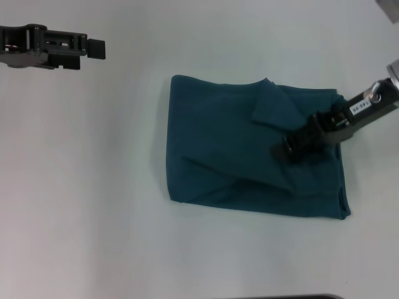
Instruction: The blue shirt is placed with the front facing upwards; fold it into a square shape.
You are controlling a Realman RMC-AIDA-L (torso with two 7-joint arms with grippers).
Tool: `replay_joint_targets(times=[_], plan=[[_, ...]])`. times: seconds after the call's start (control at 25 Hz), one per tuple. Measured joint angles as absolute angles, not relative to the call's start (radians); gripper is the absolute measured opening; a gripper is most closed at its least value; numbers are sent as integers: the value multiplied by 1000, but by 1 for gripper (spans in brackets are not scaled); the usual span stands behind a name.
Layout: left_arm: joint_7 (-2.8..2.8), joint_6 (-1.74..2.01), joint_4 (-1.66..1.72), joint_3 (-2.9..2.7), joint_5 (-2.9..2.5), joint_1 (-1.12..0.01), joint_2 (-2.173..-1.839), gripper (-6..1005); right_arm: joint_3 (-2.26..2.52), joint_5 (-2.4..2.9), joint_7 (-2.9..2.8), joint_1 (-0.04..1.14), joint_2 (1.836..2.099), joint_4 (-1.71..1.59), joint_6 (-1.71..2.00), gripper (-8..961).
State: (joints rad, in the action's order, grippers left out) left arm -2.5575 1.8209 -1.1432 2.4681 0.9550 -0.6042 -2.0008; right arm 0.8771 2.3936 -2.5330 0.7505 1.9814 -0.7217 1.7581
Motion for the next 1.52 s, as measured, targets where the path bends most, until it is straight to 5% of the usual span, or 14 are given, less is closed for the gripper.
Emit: replay_joint_targets(times=[0.88, 1.28, 1.52], plan=[[-2562, 1810, -1137, 2468, 954, -604, -1993, 875, 792, 2434, -2517, 755, 1956, -782, 1808, 580], [-2562, 1807, -1137, 2476, 954, -605, -1991, 874, 880, 2403, -2527, 810, 2012, -801, 1732, 580], [-2580, 1762, -1126, 2494, 947, -605, -1969, 874, 927, 2403, -2542, 832, 2019, -876, 1722, 580]])
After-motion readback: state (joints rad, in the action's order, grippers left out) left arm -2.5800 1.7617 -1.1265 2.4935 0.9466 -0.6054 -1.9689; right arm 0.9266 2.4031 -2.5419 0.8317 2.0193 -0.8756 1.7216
